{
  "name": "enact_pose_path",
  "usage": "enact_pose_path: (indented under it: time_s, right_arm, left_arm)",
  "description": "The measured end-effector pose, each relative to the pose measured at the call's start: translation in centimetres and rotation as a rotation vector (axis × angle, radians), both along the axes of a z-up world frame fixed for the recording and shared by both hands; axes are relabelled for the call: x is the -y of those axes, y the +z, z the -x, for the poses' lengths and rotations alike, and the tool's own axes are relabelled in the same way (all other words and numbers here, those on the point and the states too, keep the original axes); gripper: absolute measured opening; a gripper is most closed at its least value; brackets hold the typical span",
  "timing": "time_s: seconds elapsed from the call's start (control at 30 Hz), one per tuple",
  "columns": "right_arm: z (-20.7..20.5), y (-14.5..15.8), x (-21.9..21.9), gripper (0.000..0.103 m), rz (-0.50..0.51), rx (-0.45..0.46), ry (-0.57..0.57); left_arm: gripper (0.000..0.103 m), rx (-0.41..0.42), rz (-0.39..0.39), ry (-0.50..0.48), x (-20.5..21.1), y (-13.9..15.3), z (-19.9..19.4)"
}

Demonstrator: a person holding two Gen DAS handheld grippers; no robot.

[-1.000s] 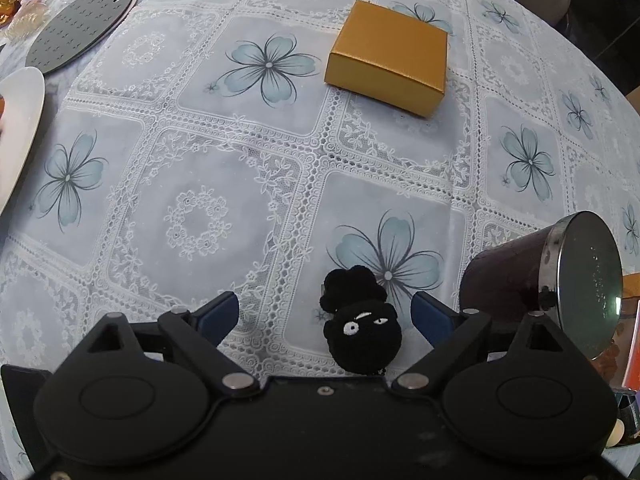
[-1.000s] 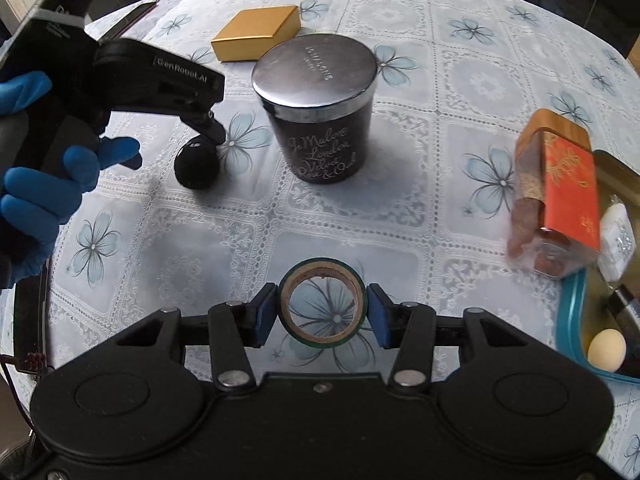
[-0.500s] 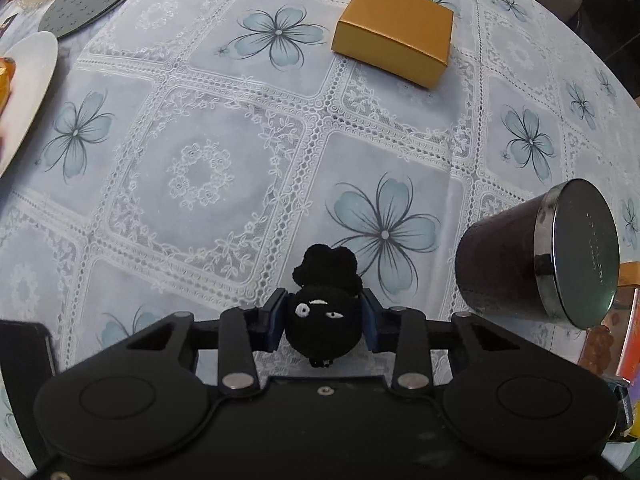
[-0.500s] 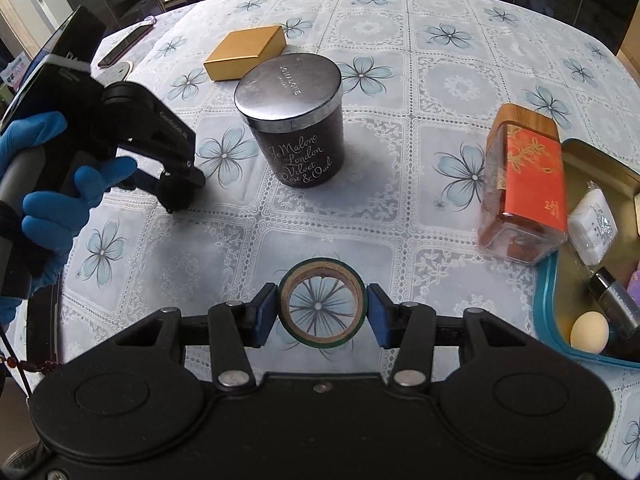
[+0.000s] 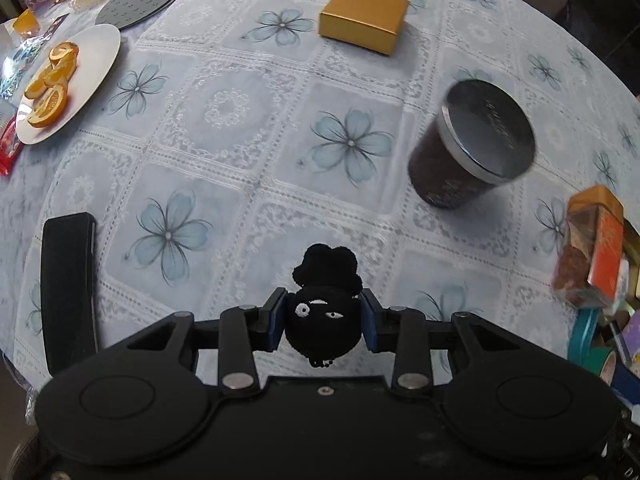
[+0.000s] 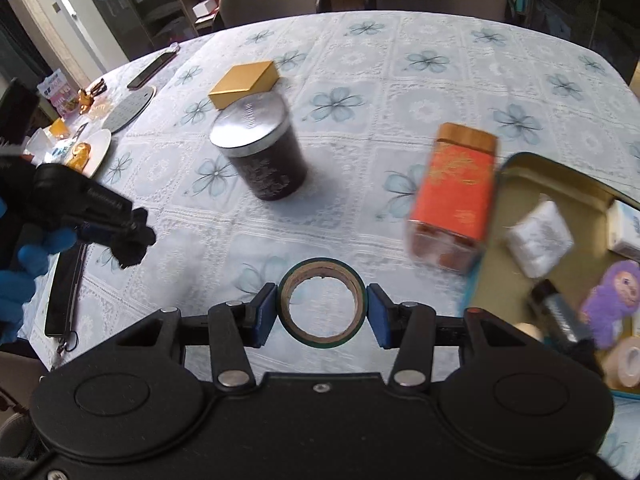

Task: Organize soft objects
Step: 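Carry the pompom with the left tool and green tape with the right tool into the tray, releasing both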

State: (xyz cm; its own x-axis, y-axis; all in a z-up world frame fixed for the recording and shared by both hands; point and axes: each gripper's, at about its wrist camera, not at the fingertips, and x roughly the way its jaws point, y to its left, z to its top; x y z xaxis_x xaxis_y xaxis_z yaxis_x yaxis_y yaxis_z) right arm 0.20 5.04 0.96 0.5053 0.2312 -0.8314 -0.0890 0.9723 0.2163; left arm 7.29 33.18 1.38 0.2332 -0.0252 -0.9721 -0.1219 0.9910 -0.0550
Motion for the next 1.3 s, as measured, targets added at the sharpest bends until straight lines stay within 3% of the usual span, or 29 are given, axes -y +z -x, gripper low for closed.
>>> enact_pose_path:
  time_s: [0.17, 0.37, 0.5, 0.67, 0.73, 0.8, 0.9, 1.3]
  right_arm:
    - [2.4, 1.1, 6.9, 0.048, -0.014, 0.019, -0.108]
    - [5.7, 2.9, 15.9, 0.048, -0.026, 0.064, -0.326]
    - [7.0, 4.1, 20.6, 0.048, -0.039, 0.108, -0.457]
    - [7.3, 5.4, 24.5, 0.048, -0.051, 0.152, -0.534]
    - [6.9, 5.8, 25.2, 0.048, -0.064, 0.165, -0.537]
    - [6.4, 6.1, 25.6, 0.048, -0.074, 0.178, -0.527]
    - [5.4, 6.3, 25.8, 0.048, -0.079, 0.194, -0.492]
    - [2.6, 5.9, 25.6, 0.052, -0.080, 0.211, -0.415]
  left_arm:
    - [0.034, -0.004, 0.055, -0.123, 8.4, 1.6, 2.8]
    - [0.034, 0.046, 0.093, -0.322, 20.2, 3.4, 3.6]
    - [0.034, 0.082, 0.109, -0.399, 26.4, 4.4, 3.3]
    - [0.035, 0.138, 0.094, -0.458, 32.4, 5.7, 2.6]
    - [0.037, 0.155, 0.078, -0.456, 33.7, 5.9, 2.2]
    - [0.054, 0.165, 0.054, -0.443, 34.6, 5.9, 1.6]
    - [0.064, 0.184, 0.022, -0.422, 35.0, 5.7, 1.6]
    - [0.071, 0.142, -0.032, -0.351, 33.5, 4.6, 2.9]
